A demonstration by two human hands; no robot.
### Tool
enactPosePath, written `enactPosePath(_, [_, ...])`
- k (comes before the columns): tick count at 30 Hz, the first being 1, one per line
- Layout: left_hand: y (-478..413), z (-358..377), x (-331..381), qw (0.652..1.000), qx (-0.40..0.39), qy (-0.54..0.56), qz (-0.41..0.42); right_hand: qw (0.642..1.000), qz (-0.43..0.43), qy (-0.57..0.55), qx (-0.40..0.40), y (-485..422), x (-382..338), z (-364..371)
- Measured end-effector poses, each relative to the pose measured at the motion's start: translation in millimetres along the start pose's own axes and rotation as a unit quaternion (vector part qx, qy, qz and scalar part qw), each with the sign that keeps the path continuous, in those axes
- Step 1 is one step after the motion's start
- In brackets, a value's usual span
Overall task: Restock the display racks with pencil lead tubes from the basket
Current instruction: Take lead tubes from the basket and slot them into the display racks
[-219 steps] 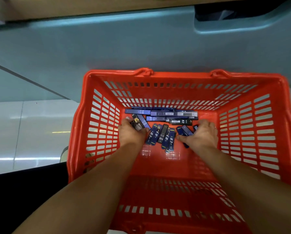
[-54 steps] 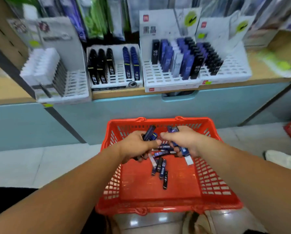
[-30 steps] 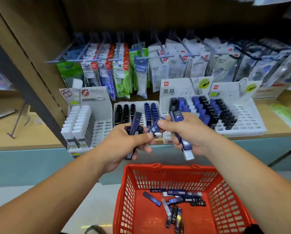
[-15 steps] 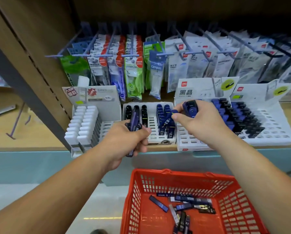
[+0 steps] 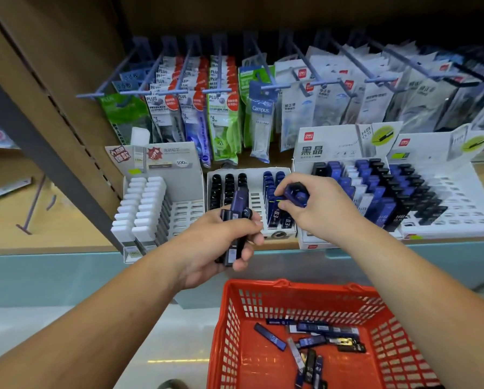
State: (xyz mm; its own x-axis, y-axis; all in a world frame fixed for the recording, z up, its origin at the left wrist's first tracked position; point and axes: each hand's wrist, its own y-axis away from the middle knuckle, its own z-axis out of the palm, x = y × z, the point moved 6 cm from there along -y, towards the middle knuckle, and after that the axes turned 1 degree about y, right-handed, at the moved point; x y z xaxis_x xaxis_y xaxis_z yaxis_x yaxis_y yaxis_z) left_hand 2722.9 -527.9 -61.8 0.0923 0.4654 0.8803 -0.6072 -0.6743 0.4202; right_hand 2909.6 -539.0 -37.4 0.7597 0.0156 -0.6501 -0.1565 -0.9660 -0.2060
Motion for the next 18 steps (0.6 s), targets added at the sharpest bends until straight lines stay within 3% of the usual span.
enactPosePath(9, [2.7,-10.7,-1.0,0.999,0.034,-0.035,0.003,0.998,0.021,-0.025,-0.053,-2.9,3.5,7.8])
enactPosePath(13, [5.7,-11.1,-0.7,0.998,0.031,-0.053,-0.012,0.997,-0.018,0.063,-0.048,-2.1,-1.1,16.2])
enactPosePath(18, [6.6,-11.0,2.2,0.998,0.027,-0.063,0.004,0.998,-0.033,0.054,-0.022,-4.1,-5.9,11.9])
